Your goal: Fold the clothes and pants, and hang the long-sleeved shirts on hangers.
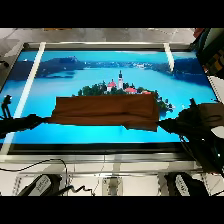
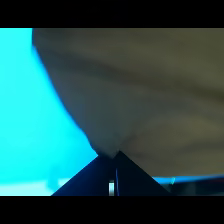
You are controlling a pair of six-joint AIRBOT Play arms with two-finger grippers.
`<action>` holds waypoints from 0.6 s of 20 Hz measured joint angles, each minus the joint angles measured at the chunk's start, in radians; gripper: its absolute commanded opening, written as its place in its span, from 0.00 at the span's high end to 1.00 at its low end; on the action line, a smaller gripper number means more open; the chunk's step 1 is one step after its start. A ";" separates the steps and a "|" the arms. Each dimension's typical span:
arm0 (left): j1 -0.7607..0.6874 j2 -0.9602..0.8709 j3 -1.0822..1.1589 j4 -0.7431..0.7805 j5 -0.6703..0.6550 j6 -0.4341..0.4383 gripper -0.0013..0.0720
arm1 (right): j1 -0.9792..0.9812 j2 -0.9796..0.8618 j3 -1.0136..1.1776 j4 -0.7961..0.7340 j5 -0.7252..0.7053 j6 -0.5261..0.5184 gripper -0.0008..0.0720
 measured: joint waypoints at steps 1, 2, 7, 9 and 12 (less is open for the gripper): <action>-0.003 0.011 0.001 -0.023 0.027 0.000 0.97 | 0.016 0.029 0.000 -0.001 -0.045 0.035 0.97; -0.014 0.014 0.001 -0.038 0.063 0.000 0.97 | 0.044 0.045 0.000 -0.002 -0.108 0.068 0.97; -0.170 -0.082 0.002 -0.109 0.330 -0.034 0.97 | 0.251 -0.094 0.025 0.006 -0.537 0.177 0.97; -0.238 -0.149 0.006 -0.147 0.443 -0.047 0.97 | 0.301 -0.217 0.075 0.008 -0.654 0.192 0.97; -0.317 -0.248 0.028 -0.216 0.589 -0.050 0.97 | 0.336 -0.424 0.189 0.010 -0.745 0.205 0.97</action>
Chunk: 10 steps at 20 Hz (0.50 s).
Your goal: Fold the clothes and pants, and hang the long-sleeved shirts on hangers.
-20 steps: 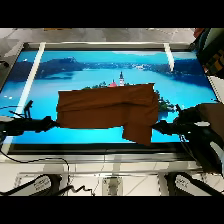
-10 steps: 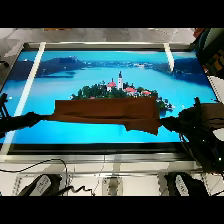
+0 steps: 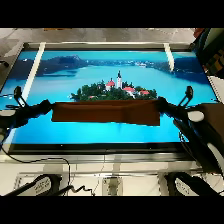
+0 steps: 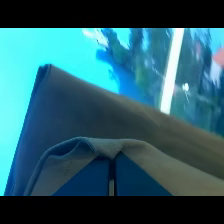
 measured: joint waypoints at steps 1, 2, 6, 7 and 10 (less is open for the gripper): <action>-0.019 -0.029 0.013 -0.014 0.032 -0.002 0.96 | 0.006 -0.063 0.036 0.000 -0.016 0.003 0.97; -0.035 -0.059 0.029 -0.026 0.058 -0.003 0.78 | 0.010 -0.115 0.065 0.000 -0.027 0.003 0.86; -0.061 -0.130 0.082 -0.046 0.109 0.005 0.02 | 0.018 -0.240 0.130 -0.011 -0.050 0.007 0.10; -0.056 -0.135 0.092 -0.048 0.111 0.018 0.02 | 0.018 -0.252 0.137 -0.019 -0.051 0.008 0.10; -0.016 -0.131 0.107 -0.048 0.105 0.038 0.03 | 0.013 -0.266 0.148 -0.051 -0.034 0.008 0.12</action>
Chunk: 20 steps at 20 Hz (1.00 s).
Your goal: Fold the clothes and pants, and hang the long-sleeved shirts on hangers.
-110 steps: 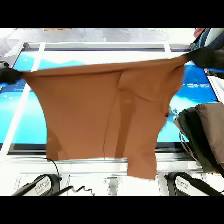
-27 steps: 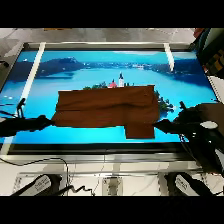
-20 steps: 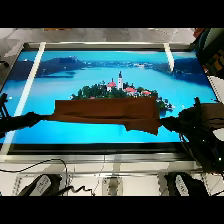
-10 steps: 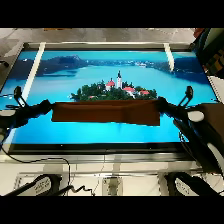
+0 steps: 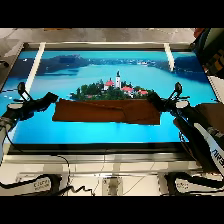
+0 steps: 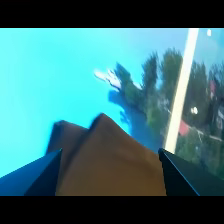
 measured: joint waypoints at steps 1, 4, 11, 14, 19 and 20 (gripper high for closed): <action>0.021 0.002 0.003 0.009 -0.011 0.005 0.05 | -0.002 -0.001 0.004 -0.015 0.018 0.000 0.12; 0.082 0.003 0.008 0.112 -0.083 -0.024 0.12 | -0.005 -0.004 0.015 -0.068 0.083 0.000 0.12; 0.107 -0.096 0.021 0.306 -0.312 -0.036 0.11 | -0.005 -0.005 0.026 -0.118 0.188 -0.003 0.13; 0.060 -0.128 0.027 0.294 -0.340 0.049 0.40 | -0.005 -0.005 0.027 -0.122 0.223 -0.015 0.13; -0.023 -0.143 0.053 0.267 -0.347 0.128 0.97 | 0.029 -0.005 0.075 -0.125 0.271 -0.047 0.73; -0.031 -0.136 0.070 0.258 -0.349 0.137 0.97 | 0.045 -0.005 0.095 -0.126 0.274 -0.051 0.92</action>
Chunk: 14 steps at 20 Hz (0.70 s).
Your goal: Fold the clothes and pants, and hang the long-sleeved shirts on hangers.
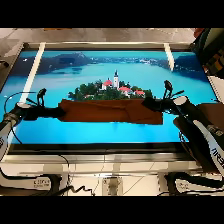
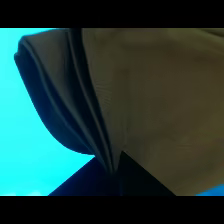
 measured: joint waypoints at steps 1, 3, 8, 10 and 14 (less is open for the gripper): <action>-0.005 0.011 0.022 -0.005 -0.012 0.003 0.97 | 0.018 0.000 0.021 0.000 -0.001 -0.003 0.97; -0.010 0.048 0.072 -0.013 -0.060 0.007 0.97 | 0.063 -0.002 0.065 -0.001 -0.013 -0.007 0.97; -0.016 0.209 0.166 -0.019 -0.246 -0.065 0.97 | 0.216 -0.061 0.181 -0.001 -0.035 -0.004 0.97; -0.016 0.280 0.179 -0.019 -0.296 -0.114 0.97 | 0.295 -0.113 0.232 0.000 -0.037 0.018 0.97; -0.016 0.402 0.189 -0.066 -0.347 -0.209 0.97 | 0.460 -0.256 0.358 0.001 -0.039 0.079 0.97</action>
